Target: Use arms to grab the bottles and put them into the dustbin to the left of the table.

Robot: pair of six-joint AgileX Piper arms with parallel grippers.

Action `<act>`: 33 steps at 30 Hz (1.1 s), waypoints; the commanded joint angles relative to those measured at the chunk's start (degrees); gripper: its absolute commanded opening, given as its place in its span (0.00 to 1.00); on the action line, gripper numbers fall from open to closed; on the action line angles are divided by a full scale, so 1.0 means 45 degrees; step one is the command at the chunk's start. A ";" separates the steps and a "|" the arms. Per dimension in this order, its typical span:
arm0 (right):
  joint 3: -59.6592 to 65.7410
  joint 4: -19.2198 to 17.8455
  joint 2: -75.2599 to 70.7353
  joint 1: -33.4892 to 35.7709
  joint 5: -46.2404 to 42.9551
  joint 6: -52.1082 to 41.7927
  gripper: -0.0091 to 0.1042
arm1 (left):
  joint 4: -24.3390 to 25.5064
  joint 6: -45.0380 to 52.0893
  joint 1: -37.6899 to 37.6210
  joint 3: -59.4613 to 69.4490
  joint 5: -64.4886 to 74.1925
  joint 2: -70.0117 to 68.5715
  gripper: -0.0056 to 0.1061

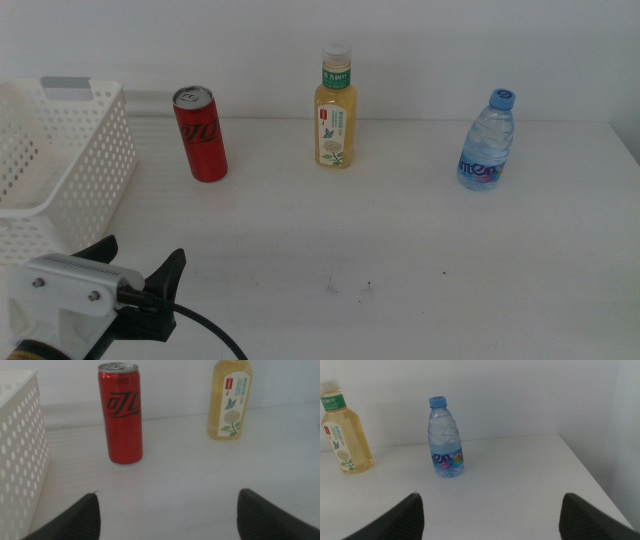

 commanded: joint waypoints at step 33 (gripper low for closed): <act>0.0044 -0.0033 -0.0062 -0.0066 -0.0160 -0.0065 0.87 | -0.2415 0.1612 0.0614 -0.8755 0.3362 0.6269 0.89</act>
